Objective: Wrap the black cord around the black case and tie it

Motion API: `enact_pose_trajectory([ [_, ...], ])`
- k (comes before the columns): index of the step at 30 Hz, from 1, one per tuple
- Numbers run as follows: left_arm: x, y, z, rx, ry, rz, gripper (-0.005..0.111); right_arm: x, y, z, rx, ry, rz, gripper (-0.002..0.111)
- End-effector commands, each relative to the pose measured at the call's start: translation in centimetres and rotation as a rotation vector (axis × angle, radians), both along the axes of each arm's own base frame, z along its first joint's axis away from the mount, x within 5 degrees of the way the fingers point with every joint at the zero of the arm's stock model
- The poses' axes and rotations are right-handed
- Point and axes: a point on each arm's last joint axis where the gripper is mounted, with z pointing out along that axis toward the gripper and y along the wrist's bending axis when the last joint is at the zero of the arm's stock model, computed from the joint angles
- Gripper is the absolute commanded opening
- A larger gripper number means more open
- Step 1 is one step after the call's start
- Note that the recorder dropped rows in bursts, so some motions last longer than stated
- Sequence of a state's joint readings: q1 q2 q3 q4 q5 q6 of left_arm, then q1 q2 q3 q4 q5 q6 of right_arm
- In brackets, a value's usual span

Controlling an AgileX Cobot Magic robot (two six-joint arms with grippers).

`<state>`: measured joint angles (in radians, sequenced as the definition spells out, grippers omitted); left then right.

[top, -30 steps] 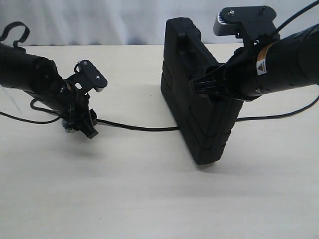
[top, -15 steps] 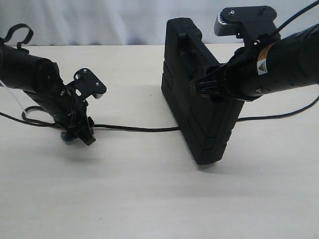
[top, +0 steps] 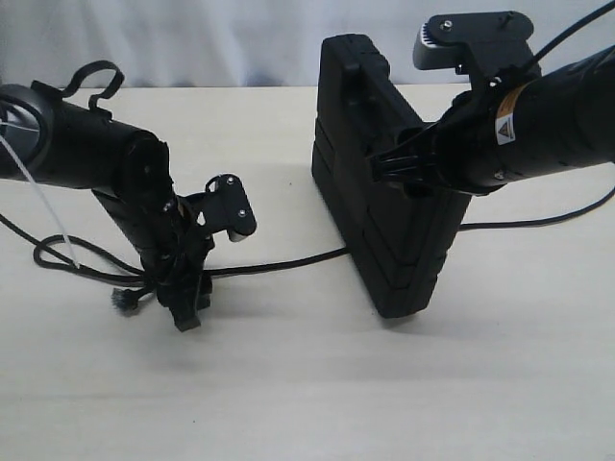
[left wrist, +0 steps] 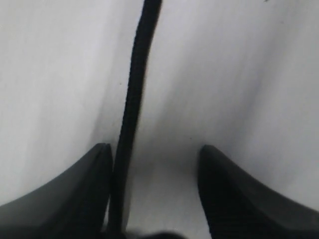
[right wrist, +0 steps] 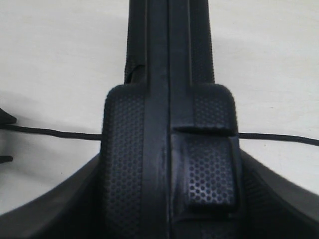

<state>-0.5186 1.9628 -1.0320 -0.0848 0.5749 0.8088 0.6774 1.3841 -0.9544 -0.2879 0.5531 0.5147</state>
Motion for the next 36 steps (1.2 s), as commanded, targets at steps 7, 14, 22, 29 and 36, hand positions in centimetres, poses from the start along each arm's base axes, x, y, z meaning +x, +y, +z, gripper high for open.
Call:
enact_pose_trajectory([
  [7, 0.4, -0.5, 2.5, -0.073, -0.035, 0.195, 0.05, 0.0, 0.0, 0.8, 0.009, -0.044, 0.016, 0.004],
  [14, 0.1, 2.5, 8.9, -0.245, -0.01, 0.878, 0.05, 0.0, 0.0, 0.8, 0.009, -0.044, 0.016, 0.004],
  [22, -2.7, 4.4, 5.9, -0.184, 0.183, 1.437, 0.05, 0.0, -0.1, 0.8, -0.002, -0.044, 0.016, 0.004],
  [29, -4.1, 5.1, 2.4, -0.498, 0.23, 2.043, 0.05, 0.0, -0.2, 0.7, -0.013, -0.034, 0.013, 0.004],
  [36, -3.2, 5.2, 2.4, -0.749, 0.237, 2.231, 0.05, 0.0, -0.2, 0.8, -0.021, -0.045, 0.019, 0.004],
])
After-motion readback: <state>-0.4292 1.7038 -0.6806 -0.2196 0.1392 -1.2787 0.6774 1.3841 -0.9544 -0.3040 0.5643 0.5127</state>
